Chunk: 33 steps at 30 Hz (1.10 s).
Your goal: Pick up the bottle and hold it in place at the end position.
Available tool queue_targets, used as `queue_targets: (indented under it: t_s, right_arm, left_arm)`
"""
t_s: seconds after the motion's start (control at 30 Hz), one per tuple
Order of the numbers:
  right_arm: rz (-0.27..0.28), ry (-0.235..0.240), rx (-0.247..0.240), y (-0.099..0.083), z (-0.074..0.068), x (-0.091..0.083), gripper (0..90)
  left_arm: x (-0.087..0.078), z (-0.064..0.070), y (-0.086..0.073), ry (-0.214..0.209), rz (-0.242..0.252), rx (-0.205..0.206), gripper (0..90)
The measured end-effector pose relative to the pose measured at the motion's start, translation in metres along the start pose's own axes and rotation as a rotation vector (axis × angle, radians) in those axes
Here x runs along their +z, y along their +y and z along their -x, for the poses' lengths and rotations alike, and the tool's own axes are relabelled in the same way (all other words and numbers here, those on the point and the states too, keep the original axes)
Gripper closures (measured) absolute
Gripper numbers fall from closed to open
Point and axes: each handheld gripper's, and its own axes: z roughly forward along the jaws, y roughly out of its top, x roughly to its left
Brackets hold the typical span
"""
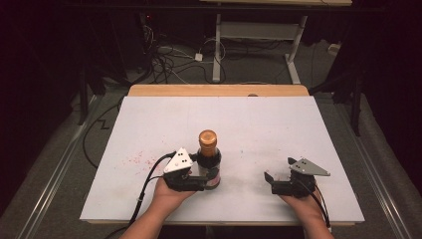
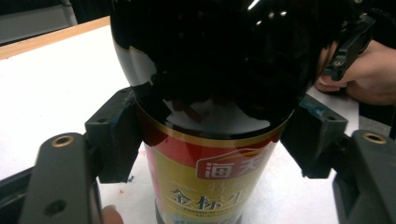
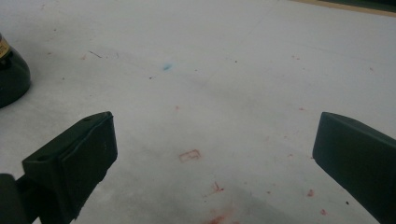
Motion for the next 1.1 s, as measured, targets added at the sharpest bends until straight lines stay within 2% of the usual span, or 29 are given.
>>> queue_targets:
  t_s: [0.3, 0.33, 0.5, 0.63, 0.67, 0.73, 0.87, 1.03, 1.07, 1.1]
  right_arm:
    - [0.002, 0.0, 0.008, 0.0, 0.0, 0.0, 0.6]
    - [0.004, 0.001, 0.005, 0.0, 0.0, 0.0, 0.6]
    - [0.005, 0.002, 0.005, 0.0, 0.0, 0.0, 0.6]
    - [0.006, 0.003, 0.002, 0.0, 0.0, -0.001, 0.5]
    - [0.006, 0.003, 0.002, 0.0, 0.0, -0.001, 0.5]
    - [0.007, 0.004, 0.002, 0.0, 0.0, -0.001, 0.5]
    - [0.008, 0.008, 0.002, 0.0, 0.001, -0.001, 0.4]
    - [0.013, 0.013, 0.005, 0.0, 0.002, -0.001, 0.4]
    - [0.012, 0.013, 0.006, 0.0, 0.001, -0.001, 0.4]
    - [0.012, 0.012, 0.005, 0.0, 0.001, -0.001, 0.4]
  left_arm:
    - [-0.001, 0.005, 0.002, 0.027, -0.011, -0.004, 29.3]
    - [0.001, 0.007, 0.003, 0.024, 0.015, -0.047, 29.3]
    - [0.002, 0.004, 0.005, 0.023, 0.015, -0.045, 29.3]
    - [0.002, 0.0, 0.01, 0.025, 0.036, -0.052, 29.3]
    - [0.003, 0.0, 0.011, 0.011, 0.04, -0.057, 29.3]
    - [0.004, -0.007, 0.016, 0.033, 0.045, -0.047, 29.3]
    - [0.007, -0.015, 0.02, 0.041, 0.052, -0.052, 29.2]
    - [0.017, -0.03, 0.028, 0.051, 0.052, -0.052, 29.2]
    - [0.022, -0.037, 0.031, 0.055, 0.052, -0.045, 29.2]
    - [0.022, -0.037, 0.031, 0.055, 0.052, -0.045, 29.2]
